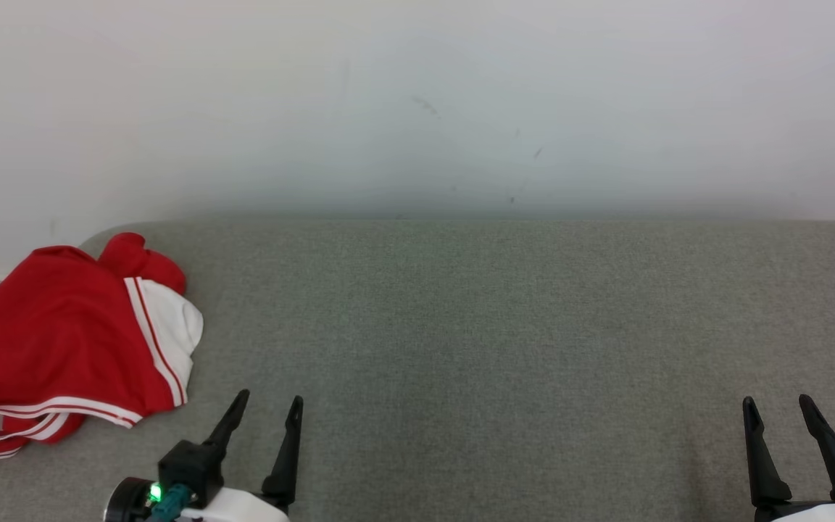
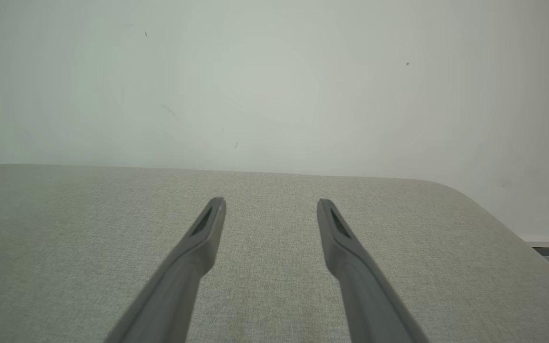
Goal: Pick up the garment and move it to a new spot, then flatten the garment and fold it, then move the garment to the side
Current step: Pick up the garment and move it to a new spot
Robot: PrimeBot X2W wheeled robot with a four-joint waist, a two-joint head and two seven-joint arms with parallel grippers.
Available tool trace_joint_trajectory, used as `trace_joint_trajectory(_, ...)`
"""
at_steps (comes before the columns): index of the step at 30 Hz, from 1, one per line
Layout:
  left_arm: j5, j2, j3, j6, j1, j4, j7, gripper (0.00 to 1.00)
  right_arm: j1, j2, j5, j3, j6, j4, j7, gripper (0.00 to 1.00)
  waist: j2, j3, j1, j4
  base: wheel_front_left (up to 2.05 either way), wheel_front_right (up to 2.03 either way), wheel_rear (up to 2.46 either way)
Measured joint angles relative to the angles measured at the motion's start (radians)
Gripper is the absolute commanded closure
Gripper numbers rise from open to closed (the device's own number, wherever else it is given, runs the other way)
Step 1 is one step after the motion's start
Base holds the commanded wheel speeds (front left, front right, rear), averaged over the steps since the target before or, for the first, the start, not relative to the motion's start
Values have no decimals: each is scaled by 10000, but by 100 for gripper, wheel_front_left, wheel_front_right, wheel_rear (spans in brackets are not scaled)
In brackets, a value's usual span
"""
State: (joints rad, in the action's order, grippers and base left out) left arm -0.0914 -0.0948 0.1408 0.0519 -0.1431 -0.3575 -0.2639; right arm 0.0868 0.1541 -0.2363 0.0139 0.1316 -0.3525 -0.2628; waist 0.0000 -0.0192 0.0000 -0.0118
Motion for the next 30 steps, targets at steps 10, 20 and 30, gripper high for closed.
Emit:
trace_joint_trajectory(10, 13, 102, -190, 107, 1, -25, 0, 0, -2, -2, -100, -59, 0, -12, -15, 0, 0, 14, 0, -52, 0, 0, 0)
trace_joint_trajectory(20, 81, 165, -184, 224, -100, -115, 0, 0, -84, 38, -144, -48, 0, -10, -19, 0, 0, -7, 0, 185, 0, 0, 0)
trace_joint_trajectory(30, 125, 199, -228, 259, -93, -171, 0, 0, -278, -25, -148, -165, 0, -86, -19, 0, 0, -199, 0, 1512, 0, 0, 0)
